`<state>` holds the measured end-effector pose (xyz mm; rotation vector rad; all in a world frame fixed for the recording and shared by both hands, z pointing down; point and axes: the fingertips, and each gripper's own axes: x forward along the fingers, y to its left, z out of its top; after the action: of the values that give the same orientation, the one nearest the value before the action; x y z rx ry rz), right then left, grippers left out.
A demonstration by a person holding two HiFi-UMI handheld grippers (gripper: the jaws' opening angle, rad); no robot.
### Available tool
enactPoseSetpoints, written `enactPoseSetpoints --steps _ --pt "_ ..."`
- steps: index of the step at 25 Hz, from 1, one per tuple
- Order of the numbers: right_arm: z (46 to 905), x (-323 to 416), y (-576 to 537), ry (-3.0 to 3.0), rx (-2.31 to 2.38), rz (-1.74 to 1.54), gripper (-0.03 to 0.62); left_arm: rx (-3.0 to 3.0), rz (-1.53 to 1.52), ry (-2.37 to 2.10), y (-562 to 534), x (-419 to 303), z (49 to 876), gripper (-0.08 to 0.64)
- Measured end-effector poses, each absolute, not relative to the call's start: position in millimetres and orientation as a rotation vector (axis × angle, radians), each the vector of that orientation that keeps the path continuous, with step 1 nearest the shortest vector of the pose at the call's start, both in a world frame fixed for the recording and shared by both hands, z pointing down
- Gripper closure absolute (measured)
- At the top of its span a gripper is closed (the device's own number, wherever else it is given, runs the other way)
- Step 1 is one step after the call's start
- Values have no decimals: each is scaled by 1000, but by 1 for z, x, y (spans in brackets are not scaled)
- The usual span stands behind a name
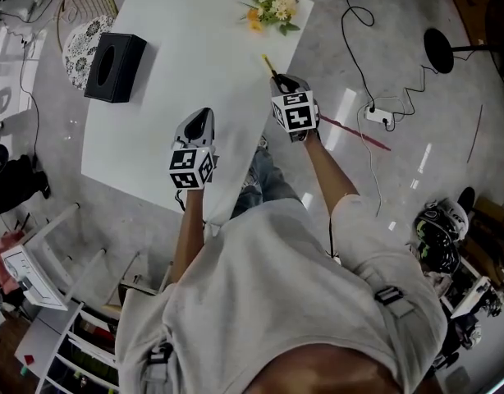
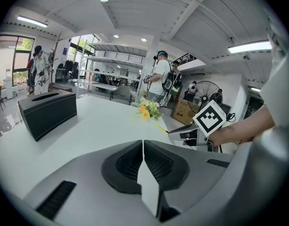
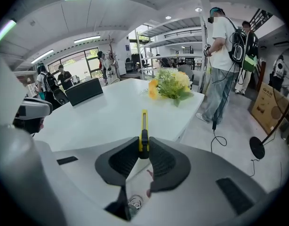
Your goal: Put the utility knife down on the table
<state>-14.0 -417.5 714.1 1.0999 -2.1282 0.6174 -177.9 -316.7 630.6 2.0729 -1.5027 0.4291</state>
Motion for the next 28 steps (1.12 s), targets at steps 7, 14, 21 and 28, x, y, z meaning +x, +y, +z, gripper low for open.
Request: enactPoseSetpoints --steps 7,14,21,28 --pt "724 -21 -437 -2097 1071 590 509 2065 440 -1503 -315 -180 632 534" --pt "733 -21 -442 -2070 1043 588 509 2069 442 -1506 -320 -180 629 534" --pt "735 -22 -442 -2070 1007 571 509 2076 443 -1500 -320 -178 630 534" --pt "730 -27 -438 -2113 949 558 449 2086 447 -1503 -317 -177 624 534"
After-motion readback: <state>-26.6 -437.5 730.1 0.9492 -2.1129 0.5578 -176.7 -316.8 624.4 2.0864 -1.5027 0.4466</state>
